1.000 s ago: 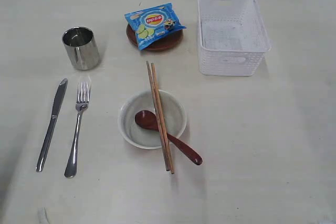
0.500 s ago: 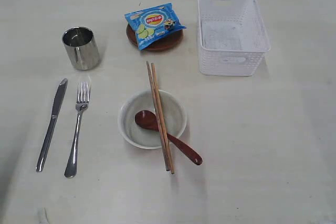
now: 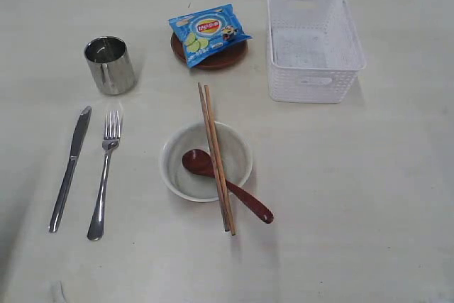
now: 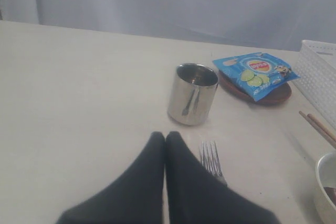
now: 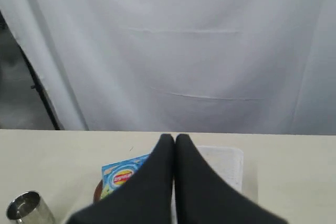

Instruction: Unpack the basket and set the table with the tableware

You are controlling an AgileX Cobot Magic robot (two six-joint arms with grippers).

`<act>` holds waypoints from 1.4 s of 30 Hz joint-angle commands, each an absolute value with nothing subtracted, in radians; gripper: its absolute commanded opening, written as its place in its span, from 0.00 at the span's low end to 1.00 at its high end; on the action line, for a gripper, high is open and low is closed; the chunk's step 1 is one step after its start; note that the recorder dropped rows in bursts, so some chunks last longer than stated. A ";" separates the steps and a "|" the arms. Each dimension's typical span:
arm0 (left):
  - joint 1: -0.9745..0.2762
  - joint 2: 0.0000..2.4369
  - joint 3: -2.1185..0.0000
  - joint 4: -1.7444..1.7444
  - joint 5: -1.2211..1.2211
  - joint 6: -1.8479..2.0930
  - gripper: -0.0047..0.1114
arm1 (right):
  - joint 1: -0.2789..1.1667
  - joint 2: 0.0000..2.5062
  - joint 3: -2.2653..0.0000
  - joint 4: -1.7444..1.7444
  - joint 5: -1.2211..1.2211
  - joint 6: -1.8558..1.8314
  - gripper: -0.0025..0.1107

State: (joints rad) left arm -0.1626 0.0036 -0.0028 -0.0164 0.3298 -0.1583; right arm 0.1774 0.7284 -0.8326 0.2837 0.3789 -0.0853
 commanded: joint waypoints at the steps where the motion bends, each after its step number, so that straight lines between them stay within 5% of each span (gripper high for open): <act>1: -0.162 0.000 0.000 -0.019 0.319 -0.158 0.04 | 0.080 0.559 -0.688 0.254 0.436 -0.095 0.03; 20: -0.162 0.000 0.000 -0.019 0.319 -0.158 0.04 | 0.083 0.158 -0.086 0.222 0.207 -0.076 0.03; 42: -0.162 0.000 0.000 -0.019 0.319 -0.158 0.04 | 0.083 0.000 0.000 0.019 0.327 0.024 0.03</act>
State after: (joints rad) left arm -0.1626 0.0036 -0.0028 -0.0164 0.3298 -0.1583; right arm 0.0800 0.0070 -0.0034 0.0585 0.2983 0.0000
